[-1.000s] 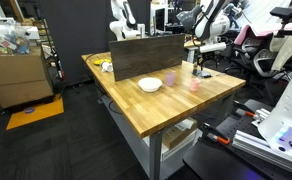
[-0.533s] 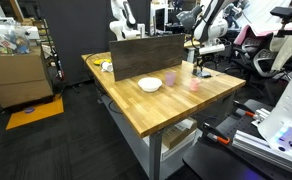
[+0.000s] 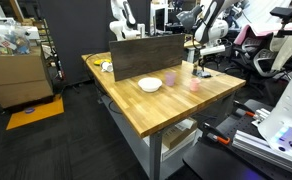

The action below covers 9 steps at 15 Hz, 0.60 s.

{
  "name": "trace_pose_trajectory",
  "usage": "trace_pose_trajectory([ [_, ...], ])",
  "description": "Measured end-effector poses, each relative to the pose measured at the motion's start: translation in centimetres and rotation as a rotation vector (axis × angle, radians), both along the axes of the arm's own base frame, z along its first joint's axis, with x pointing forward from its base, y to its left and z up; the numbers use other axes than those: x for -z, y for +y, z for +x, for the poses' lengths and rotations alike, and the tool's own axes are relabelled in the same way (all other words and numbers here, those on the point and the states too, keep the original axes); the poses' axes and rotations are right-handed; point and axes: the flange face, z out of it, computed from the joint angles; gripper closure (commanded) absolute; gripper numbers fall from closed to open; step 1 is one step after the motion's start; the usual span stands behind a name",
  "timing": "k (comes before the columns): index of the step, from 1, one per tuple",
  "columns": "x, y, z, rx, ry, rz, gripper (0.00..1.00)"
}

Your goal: Turn the lamp on.

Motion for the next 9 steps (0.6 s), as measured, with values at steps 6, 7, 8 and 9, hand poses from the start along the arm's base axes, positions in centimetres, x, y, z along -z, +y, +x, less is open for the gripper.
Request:
trace_pose_trajectory([
  [6,2.9,-2.1,1.3,-0.001,-0.009,-0.029,0.0],
  [7,3.9,-2.4,1.4,-0.002,-0.003,-0.035,0.02],
  [8,4.9,-2.7,1.6,-0.003,0.007,-0.041,0.27],
  [9,5.8,-3.1,1.7,-0.002,0.016,-0.047,0.27],
])
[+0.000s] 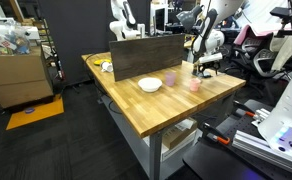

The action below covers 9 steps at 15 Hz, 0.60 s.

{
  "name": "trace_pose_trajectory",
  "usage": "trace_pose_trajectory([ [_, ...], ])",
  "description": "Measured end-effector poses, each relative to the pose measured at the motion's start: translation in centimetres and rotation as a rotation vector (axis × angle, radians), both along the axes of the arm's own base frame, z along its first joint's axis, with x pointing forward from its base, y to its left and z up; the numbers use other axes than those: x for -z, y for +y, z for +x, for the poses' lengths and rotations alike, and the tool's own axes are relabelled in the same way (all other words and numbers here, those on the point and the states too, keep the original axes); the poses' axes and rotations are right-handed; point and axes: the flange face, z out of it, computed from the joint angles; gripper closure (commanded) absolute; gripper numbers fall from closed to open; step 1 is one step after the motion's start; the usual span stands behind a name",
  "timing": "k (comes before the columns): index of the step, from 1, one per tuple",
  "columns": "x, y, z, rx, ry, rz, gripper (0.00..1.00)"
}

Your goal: Turn the lamp on.

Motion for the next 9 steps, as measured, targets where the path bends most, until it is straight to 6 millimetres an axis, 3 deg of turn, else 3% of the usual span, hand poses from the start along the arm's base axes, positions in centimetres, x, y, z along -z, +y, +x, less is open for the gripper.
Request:
trace_pose_trajectory([
  [2,1.0,-0.8,0.3,0.007,0.005,-0.01,0.4],
  [9,0.5,0.1,1.8,0.003,-0.024,-0.006,0.9],
])
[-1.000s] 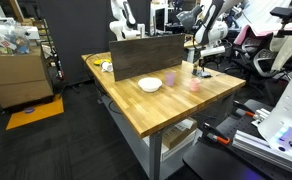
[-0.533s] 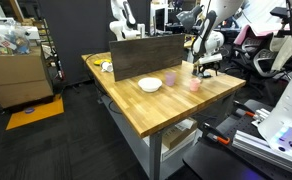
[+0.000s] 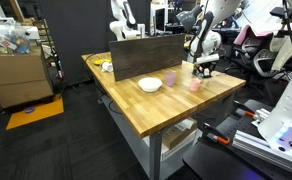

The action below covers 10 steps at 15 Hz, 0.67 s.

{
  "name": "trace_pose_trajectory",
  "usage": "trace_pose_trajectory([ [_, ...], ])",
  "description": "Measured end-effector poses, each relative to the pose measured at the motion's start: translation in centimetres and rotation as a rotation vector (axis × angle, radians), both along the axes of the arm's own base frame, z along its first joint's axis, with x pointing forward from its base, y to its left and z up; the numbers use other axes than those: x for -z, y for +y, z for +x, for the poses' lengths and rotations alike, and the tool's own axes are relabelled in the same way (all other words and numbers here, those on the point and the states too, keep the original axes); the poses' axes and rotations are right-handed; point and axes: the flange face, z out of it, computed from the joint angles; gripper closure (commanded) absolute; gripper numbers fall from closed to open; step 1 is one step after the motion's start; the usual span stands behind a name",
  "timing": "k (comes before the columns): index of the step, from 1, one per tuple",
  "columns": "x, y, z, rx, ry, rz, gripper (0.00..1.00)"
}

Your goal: Turn the lamp on.

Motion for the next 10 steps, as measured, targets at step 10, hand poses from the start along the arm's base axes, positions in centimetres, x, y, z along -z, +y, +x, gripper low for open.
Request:
trace_pose_trajectory([
  [10,-0.58,-0.25,0.41,-0.003,-0.036,-0.013,1.0],
])
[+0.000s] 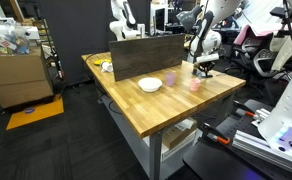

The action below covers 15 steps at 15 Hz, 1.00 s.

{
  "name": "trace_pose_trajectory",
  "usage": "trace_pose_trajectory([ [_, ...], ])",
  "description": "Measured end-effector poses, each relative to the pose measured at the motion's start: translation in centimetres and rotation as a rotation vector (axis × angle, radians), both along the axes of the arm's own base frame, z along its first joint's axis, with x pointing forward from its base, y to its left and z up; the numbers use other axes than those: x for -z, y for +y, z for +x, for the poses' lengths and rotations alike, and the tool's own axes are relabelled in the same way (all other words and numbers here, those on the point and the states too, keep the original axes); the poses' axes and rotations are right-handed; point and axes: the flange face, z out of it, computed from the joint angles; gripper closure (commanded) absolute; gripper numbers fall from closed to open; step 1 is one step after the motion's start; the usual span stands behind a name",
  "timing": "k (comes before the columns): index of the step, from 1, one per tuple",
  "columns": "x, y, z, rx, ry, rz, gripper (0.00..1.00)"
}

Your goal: Turn the lamp on.

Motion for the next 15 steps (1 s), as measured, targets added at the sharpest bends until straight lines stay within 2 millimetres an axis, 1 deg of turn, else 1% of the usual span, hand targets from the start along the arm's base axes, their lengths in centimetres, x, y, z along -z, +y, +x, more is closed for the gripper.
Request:
trace_pose_trajectory([
  [6,0.0,-0.3,-0.3,-0.006,-0.034,-0.004,1.0],
  [10,-0.1,-1.7,-1.3,-0.011,-0.071,-0.02,1.0],
  [15,-0.1,-1.2,-2.4,-0.056,-0.128,-0.045,1.0],
])
